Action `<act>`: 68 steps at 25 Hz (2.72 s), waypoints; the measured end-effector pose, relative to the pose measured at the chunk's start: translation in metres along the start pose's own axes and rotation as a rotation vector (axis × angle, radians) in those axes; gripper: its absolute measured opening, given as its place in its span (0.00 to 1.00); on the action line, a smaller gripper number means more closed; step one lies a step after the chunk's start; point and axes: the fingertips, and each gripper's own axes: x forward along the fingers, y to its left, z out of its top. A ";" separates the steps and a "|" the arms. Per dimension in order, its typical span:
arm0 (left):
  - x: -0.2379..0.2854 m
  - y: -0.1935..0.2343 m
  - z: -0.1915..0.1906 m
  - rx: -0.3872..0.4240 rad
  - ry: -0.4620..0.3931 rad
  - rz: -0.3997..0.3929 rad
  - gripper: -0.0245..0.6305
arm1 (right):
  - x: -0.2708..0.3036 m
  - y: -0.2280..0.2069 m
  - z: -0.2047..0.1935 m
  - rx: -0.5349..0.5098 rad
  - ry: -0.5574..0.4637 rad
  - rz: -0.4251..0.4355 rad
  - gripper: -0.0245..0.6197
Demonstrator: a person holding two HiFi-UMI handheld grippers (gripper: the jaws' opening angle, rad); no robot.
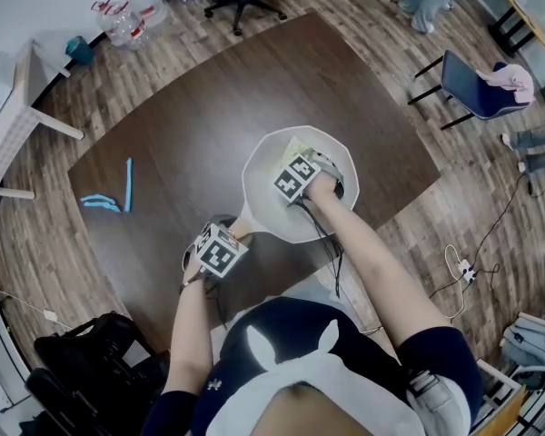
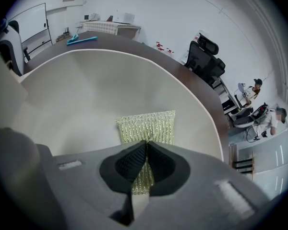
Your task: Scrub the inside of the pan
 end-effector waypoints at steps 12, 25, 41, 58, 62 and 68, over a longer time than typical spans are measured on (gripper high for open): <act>0.001 0.000 0.000 -0.004 -0.003 0.002 0.38 | -0.001 -0.005 -0.026 -0.114 0.118 -0.056 0.05; -0.001 -0.001 0.001 -0.004 -0.014 0.006 0.38 | -0.005 0.000 -0.057 -0.178 0.252 -0.042 0.05; -0.006 0.004 -0.001 0.006 -0.010 0.042 0.38 | -0.021 0.022 -0.097 -0.207 0.414 0.045 0.05; -0.006 0.007 -0.003 0.022 -0.012 0.055 0.38 | -0.040 0.063 -0.115 -0.075 0.490 0.210 0.05; -0.014 0.017 0.001 0.038 -0.013 0.113 0.38 | -0.044 0.072 -0.115 -0.042 0.481 0.249 0.05; -0.014 0.017 0.002 0.038 -0.013 0.110 0.38 | -0.049 0.083 -0.112 0.027 0.434 0.303 0.05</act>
